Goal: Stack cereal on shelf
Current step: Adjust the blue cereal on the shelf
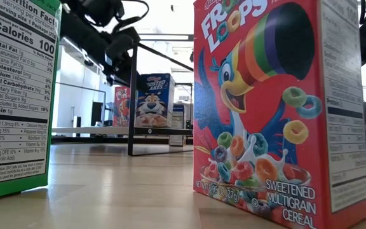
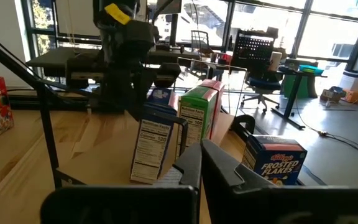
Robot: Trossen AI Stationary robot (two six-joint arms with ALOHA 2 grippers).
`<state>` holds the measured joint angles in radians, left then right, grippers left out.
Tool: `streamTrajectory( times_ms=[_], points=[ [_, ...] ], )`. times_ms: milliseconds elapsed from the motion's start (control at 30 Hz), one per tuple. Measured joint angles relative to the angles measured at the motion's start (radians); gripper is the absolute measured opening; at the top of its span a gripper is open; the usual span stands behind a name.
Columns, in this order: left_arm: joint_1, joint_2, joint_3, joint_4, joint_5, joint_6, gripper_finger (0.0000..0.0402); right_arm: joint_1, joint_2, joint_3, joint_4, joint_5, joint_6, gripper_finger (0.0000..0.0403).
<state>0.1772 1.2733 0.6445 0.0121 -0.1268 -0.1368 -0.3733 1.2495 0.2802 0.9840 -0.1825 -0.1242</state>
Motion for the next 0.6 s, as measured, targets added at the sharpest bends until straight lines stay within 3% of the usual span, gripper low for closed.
streamTrajectory(
  times_ms=[200, 433, 600],
  points=[
    [0.0, 0.019, 0.0, 0.042, 0.004, 0.016, 0.0012, 0.0, 0.0, 0.0, 0.0, 0.0, 0.002, 0.0],
    [-0.052, -0.014, 0.0, -0.085, 0.012, -0.055, 0.0012, 0.0, 0.0, 0.0, 0.0, 0.0, 0.0, 0.0],
    [-0.07, -0.003, 0.0, -0.126, -0.104, -0.068, 0.0012, 0.0, 0.0, 0.0, -0.001, 0.0, 0.0, 0.0]
  ],
)
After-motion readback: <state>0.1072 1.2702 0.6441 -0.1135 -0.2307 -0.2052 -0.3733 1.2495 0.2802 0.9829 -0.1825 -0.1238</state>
